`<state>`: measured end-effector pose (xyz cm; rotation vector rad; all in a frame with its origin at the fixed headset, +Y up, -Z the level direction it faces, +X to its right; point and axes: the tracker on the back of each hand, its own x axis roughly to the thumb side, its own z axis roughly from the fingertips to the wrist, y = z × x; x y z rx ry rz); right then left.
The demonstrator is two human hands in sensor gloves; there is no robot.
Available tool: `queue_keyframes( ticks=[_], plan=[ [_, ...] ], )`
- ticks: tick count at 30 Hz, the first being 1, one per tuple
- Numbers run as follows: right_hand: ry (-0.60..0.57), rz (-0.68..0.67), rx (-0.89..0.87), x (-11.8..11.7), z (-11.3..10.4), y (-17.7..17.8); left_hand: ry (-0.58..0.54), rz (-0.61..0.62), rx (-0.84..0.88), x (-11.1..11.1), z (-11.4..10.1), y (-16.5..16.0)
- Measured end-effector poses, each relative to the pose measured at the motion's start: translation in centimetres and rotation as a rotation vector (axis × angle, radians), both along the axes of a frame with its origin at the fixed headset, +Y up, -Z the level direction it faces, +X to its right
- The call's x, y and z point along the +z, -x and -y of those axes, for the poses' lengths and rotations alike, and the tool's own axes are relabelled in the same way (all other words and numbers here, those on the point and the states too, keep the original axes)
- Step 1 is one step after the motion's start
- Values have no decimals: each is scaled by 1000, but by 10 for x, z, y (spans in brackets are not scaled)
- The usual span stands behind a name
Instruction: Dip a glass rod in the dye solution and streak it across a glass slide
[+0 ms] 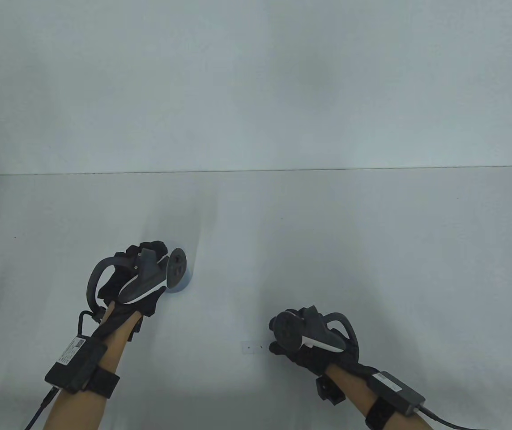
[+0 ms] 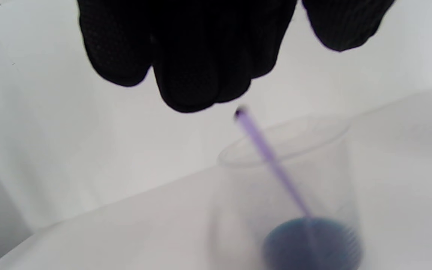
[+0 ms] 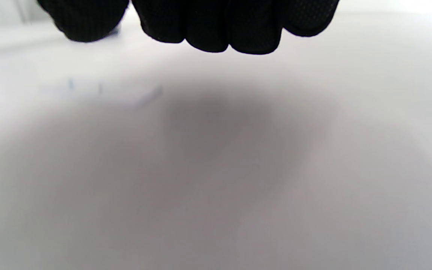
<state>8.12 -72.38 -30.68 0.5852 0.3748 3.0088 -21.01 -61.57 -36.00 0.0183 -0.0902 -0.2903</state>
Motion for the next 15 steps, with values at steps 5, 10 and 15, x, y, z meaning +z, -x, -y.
queue_keyframes(
  ticks=[5,10,15],
  plan=[
    [-120,42,-135,-3,-62,-21,-58,167,199,36,-22,-18],
    [-259,79,-160,7,-93,-50,-54,313,294,69,-18,-31],
    [-328,107,-157,17,-96,-73,-45,361,279,82,3,-31]
  ],
)
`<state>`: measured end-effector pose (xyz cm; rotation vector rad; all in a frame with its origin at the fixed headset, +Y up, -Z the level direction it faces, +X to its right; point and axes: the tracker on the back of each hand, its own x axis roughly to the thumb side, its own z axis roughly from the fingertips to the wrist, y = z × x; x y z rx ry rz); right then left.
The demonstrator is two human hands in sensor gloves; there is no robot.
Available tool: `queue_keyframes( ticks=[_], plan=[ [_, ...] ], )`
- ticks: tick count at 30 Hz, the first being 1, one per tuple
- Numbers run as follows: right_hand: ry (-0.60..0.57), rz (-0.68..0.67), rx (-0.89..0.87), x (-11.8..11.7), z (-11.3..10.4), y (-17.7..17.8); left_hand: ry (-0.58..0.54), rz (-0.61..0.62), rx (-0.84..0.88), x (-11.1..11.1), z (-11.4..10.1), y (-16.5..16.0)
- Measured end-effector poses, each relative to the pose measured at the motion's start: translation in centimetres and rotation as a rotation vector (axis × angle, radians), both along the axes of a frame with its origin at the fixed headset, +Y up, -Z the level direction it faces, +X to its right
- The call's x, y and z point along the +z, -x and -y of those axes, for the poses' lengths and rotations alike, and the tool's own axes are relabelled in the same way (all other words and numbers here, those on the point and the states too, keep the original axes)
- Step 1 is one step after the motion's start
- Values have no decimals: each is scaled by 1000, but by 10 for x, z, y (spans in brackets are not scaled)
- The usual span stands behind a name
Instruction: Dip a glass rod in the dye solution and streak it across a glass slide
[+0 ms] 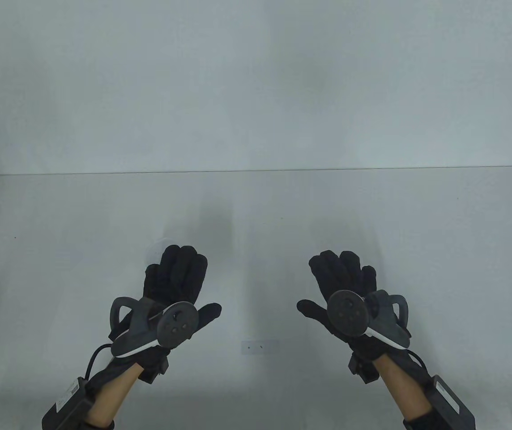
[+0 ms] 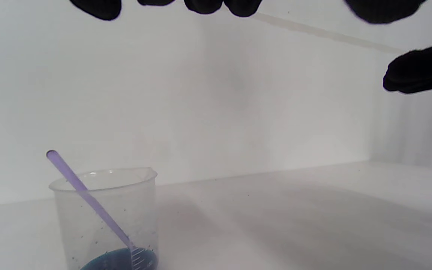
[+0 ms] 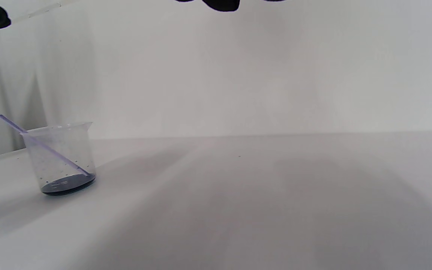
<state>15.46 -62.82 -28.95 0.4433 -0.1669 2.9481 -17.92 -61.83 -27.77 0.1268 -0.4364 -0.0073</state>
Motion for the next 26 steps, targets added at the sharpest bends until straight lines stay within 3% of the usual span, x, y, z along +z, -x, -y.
queue_keyframes(
  ticks=[8,12,26],
  plan=[
    [25,11,0,6,29,-19,35,-28,-12,2,35,11],
    [51,3,-7,4,32,-19,67,-34,-69,1,47,8],
    [73,5,9,4,35,-17,101,-31,-47,-1,51,7]
  ],
)
